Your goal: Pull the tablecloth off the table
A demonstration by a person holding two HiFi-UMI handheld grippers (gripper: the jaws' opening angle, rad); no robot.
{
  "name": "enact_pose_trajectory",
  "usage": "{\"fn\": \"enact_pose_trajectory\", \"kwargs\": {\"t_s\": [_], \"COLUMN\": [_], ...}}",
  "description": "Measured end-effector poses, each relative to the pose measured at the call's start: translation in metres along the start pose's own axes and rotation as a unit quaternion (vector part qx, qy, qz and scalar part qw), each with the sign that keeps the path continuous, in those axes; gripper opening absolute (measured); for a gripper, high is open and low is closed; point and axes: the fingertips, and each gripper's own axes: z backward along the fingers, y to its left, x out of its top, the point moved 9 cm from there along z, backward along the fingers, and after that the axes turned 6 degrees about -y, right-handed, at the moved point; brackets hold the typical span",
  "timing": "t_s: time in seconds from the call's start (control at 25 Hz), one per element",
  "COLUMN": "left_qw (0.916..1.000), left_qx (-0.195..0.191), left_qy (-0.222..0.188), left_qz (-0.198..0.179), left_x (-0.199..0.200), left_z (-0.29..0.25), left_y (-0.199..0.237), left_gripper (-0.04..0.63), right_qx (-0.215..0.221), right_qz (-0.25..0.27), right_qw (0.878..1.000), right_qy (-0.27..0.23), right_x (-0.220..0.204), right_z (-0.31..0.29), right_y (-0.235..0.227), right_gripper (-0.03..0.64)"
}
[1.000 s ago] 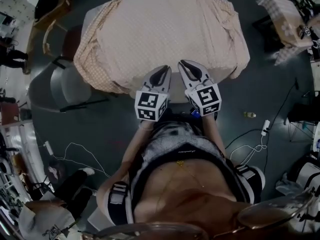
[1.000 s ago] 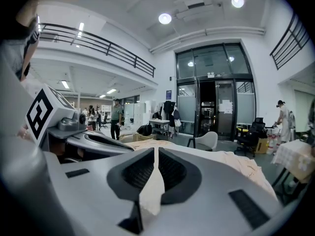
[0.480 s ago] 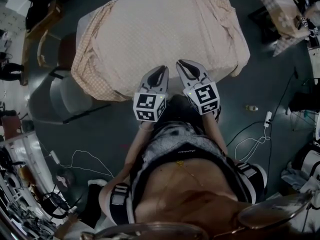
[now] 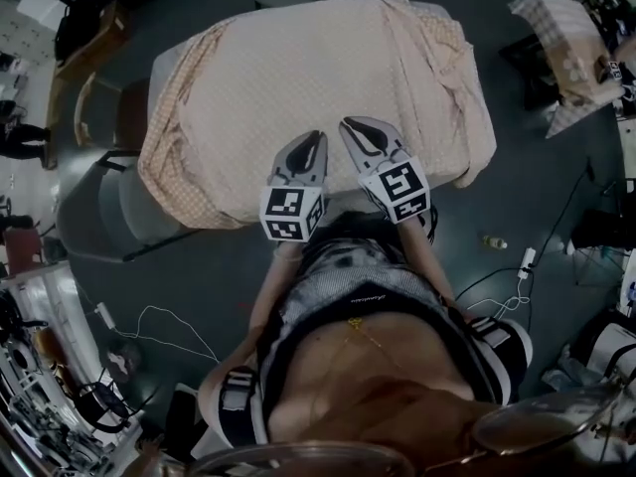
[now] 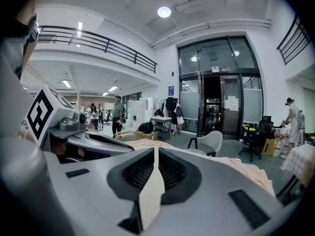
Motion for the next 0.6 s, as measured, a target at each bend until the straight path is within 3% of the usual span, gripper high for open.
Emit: {"fn": "enact_pose_trajectory", "kwargs": {"t_s": [0.32, 0.6], "left_qw": [0.9997, 0.9974], "left_qx": [0.015, 0.043], "left_qy": [0.018, 0.056], "left_qz": [-0.011, -0.015], "left_x": [0.011, 0.000], "left_z": [-0.064, -0.089], "left_y": [-0.004, 0.003], "left_gripper": [0.028, 0.028], "right_qx": [0.031, 0.057], "right_qz": [-0.005, -0.003], "right_qw": [0.999, 0.998], "right_qy": [0.011, 0.030], "right_x": [-0.002, -0.014], "right_z": [-0.022, -0.038], "right_y": [-0.064, -0.088], "right_gripper": [0.078, 0.078]}}
